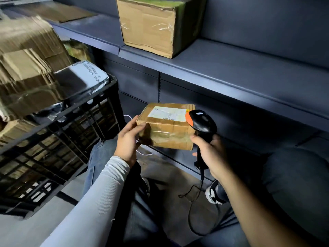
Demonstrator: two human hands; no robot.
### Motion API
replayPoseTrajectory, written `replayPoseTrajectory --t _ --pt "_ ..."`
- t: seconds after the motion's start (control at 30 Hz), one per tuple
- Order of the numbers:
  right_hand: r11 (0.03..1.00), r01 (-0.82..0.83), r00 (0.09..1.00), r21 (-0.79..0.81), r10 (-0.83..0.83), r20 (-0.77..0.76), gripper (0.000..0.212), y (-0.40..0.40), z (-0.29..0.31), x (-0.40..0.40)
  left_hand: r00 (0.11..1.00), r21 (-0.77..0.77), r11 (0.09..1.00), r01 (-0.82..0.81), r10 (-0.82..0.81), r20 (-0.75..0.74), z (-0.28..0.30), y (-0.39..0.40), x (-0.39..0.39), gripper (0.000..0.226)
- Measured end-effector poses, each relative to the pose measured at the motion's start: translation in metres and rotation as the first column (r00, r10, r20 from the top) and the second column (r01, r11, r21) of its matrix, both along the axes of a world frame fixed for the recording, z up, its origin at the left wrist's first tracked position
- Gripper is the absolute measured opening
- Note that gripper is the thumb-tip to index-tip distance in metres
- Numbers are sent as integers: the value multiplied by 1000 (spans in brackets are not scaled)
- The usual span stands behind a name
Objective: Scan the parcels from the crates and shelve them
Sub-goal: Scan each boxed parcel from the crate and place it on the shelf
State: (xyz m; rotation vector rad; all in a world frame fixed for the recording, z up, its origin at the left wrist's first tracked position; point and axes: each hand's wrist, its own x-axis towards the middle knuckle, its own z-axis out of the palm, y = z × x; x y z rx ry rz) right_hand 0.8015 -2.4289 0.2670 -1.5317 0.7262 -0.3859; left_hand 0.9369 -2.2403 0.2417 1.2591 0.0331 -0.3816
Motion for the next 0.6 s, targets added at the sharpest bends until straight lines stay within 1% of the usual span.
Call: replayPoseTrajectory --t 0.17,0.3,0.43,0.53,0.6 --pt "1000 -18 995 17 16 95 12 12 22 5 986 -75 989 -130 137 98 25 11 -6 42" --pt "999 -35 985 5 34 167 15 28 41 9 961 -95 972 -213 226 158 57 21 -6 42" --pt "999 -49 968 -11 51 247 23 39 66 9 932 -139 960 -243 271 239 87 27 -7 41" --pt "998 -40 958 -38 49 281 22 37 91 11 922 -164 961 -223 262 284 109 22 -5 40" --pt "999 3 956 -52 12 294 16 28 106 15 917 -154 967 -201 241 317 124 12 -4 40"
